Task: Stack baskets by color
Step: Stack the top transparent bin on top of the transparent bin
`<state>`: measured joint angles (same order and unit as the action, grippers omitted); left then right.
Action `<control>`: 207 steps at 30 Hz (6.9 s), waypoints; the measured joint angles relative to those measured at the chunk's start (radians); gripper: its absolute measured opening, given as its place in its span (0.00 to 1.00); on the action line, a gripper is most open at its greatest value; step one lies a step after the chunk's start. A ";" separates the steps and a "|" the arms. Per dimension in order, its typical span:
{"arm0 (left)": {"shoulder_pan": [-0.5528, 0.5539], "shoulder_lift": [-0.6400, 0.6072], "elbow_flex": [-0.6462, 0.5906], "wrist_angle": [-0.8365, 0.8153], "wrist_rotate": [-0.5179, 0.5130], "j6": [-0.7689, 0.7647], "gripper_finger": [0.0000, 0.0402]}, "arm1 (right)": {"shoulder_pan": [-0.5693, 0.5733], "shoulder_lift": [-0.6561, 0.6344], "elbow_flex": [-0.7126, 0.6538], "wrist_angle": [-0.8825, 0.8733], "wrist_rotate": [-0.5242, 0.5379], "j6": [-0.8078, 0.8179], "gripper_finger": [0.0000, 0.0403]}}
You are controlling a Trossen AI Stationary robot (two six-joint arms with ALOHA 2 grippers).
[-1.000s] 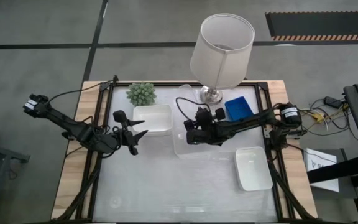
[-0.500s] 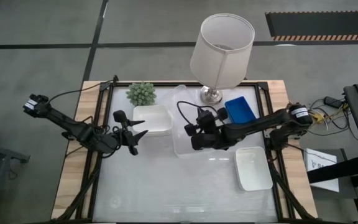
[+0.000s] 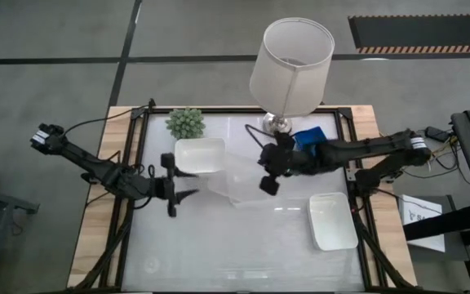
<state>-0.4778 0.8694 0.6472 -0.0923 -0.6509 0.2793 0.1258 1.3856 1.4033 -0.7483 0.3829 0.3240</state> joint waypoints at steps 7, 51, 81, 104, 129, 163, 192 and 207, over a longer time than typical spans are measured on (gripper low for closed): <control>0.000 0.077 0.000 0.293 0.251 0.150 0.47 | -0.104 -0.101 -0.019 -0.095 -0.208 -0.222 0.02; 0.240 0.670 0.308 0.549 0.326 0.303 0.53 | -0.151 -0.120 -0.082 0.030 -0.075 0.060 0.02; 0.333 0.667 0.295 0.438 0.731 0.337 0.00 | -0.103 -0.120 -0.065 0.102 -0.087 0.015 0.25; 0.297 0.470 0.211 0.251 1.723 0.412 0.00 | 0.061 -0.100 -0.027 0.300 -0.697 -0.721 0.47; 0.241 0.543 0.203 0.327 1.820 0.415 0.00 | 0.073 0.231 -0.017 0.627 -0.890 -0.954 0.41; 0.311 0.540 0.203 0.370 1.719 0.275 0.29 | 0.080 0.287 0.015 0.585 -1.136 -1.031 0.02; 0.469 0.016 0.059 -0.311 0.397 0.026 0.51 | 0.073 0.284 0.342 -0.199 -0.231 -0.307 0.02; 0.469 -0.169 -0.014 0.033 0.204 0.089 0.51 | 0.088 0.284 0.346 -0.369 -0.247 -0.094 0.02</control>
<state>-0.0086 0.7003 0.6331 -0.0592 -0.4473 0.3687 0.2143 1.6699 1.7489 -1.1172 0.1362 0.2299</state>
